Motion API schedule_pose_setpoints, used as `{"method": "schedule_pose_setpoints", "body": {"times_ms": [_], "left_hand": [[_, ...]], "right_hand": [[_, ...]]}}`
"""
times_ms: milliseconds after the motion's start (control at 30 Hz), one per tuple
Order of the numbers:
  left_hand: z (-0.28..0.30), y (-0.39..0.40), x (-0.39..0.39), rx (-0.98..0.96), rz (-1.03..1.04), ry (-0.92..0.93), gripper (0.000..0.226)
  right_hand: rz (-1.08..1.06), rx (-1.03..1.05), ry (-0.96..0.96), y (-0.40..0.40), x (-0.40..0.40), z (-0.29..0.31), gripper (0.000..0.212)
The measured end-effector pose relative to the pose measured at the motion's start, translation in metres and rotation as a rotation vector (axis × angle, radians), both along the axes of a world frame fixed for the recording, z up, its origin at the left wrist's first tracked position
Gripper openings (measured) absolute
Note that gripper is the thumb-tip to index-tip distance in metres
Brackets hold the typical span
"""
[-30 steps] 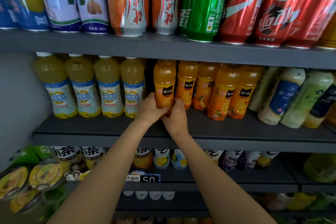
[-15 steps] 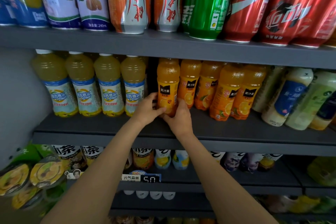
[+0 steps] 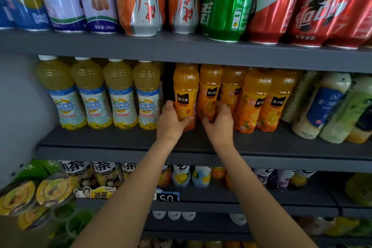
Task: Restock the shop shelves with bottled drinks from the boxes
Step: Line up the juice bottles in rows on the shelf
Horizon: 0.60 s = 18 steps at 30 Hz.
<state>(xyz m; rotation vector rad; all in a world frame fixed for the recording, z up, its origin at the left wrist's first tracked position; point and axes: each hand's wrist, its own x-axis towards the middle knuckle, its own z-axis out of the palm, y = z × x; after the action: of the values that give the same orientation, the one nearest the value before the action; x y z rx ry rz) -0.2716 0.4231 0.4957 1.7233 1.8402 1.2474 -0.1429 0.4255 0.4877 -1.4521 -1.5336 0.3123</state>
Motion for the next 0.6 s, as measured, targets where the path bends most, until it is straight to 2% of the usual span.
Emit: {"method": "schedule_pose_setpoints", "body": {"times_ms": [167, 233, 433, 600], "left_hand": [[-0.003, 0.000, 0.002, 0.010, 0.012, -0.023, 0.059], [-0.004, -0.001, 0.002, 0.020, 0.014, -0.029, 0.059], [-0.006, 0.001, 0.001, 0.024, -0.002, -0.037, 0.059], [-0.007, 0.001, 0.001, 0.034, 0.001, -0.028, 0.060]], "right_hand": [[-0.115, -0.143, -0.117, 0.017, -0.002, 0.016, 0.061], [-0.191, -0.192, -0.183, 0.021, -0.011, 0.020, 0.057], [-0.291, -0.171, -0.172, 0.029, -0.026, 0.013, 0.051], [-0.257, -0.173, -0.189, 0.028, -0.021, 0.018, 0.051]]}}
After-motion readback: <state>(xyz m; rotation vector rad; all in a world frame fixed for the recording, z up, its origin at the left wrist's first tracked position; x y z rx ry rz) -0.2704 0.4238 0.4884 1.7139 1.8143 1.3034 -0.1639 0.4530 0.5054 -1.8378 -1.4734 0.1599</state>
